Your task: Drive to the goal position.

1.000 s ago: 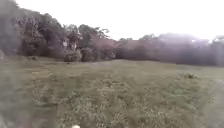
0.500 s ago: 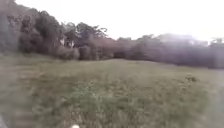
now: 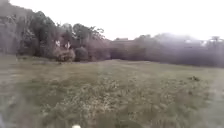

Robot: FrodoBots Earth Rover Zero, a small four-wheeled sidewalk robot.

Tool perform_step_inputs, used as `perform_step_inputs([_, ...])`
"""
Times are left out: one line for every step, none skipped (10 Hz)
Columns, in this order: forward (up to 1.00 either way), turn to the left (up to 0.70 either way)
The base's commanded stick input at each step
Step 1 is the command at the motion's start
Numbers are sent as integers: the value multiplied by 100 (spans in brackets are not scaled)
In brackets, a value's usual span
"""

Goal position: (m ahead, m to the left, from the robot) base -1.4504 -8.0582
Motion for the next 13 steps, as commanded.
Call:
perform_step_inputs([70,0])
perform_step_inputs([70,0])
perform_step_inputs([70,0])
perform_step_inputs([70,0])
perform_step_inputs([70,0])
perform_step_inputs([70,0])
perform_step_inputs([70,0])
perform_step_inputs([70,0])
perform_step_inputs([70,0])
perform_step_inputs([70,0])
perform_step_inputs([70,0])
perform_step_inputs([70,0])
perform_step_inputs([70,0])
